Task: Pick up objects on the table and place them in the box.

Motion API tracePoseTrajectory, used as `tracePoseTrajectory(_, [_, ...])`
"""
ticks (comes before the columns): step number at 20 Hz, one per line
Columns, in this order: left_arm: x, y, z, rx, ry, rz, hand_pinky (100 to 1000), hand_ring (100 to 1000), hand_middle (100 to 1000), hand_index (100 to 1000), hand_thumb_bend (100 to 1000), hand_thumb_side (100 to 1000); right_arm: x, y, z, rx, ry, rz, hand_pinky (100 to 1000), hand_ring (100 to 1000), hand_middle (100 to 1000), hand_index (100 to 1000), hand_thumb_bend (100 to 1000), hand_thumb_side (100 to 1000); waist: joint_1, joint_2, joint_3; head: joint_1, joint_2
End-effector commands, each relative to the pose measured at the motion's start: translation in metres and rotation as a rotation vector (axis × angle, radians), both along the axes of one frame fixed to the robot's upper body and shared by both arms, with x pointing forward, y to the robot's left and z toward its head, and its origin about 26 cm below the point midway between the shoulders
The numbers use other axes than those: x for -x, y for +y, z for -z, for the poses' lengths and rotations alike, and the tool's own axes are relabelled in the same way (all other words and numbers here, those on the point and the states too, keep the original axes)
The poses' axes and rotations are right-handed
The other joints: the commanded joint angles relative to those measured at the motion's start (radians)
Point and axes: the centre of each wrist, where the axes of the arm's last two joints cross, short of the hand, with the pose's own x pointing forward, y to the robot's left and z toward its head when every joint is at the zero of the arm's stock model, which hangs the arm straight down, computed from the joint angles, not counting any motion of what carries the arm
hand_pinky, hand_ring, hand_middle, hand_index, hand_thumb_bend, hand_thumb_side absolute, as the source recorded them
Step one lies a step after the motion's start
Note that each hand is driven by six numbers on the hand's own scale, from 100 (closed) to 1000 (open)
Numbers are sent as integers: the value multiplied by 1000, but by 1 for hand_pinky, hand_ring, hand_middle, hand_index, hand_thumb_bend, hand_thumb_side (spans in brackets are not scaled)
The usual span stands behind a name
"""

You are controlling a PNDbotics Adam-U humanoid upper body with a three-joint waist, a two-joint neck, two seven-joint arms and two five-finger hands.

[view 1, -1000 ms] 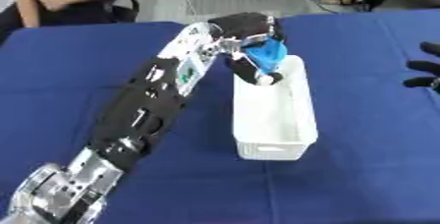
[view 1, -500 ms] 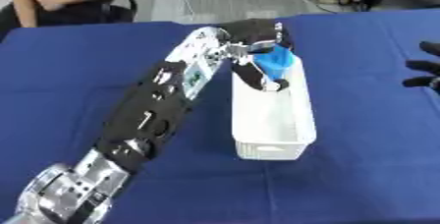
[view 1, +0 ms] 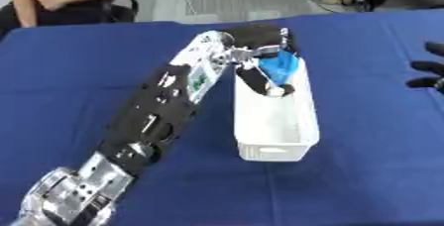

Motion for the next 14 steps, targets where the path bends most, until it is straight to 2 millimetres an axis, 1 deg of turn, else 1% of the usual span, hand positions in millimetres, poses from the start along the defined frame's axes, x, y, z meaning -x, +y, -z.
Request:
tracePoseTrajectory(1, [1, -1, -9, -59, -35, 48, 798, 881, 921, 968, 1000, 818, -1, 1, -9, 6, -33, -9, 701, 831, 916, 1000, 567, 1000, -6, -11, 1, 8, -14])
tracePoseTrajectory(3, [0, 1, -10, -96, -40, 56, 829, 920, 953, 979, 1000, 806, -1, 0, -9, 6, -33, -8, 701, 831, 916, 1000, 567, 1000, -6, -11, 3, 7, -14])
tracePoseTrajectory(5, [0, 3, -10, -121, -43, 58, 841, 930, 963, 985, 1000, 806, -1, 0, -9, 6, -33, -8, 701, 831, 916, 1000, 567, 1000, -6, -11, 3, 7, -14])
tracePoseTrajectory(14, [-1, 5, -10, -144, -45, 56, 850, 927, 963, 987, 1000, 807, -1, 0, -9, 6, -33, -6, 701, 831, 916, 1000, 567, 1000, -7, -11, 5, 8, -15])
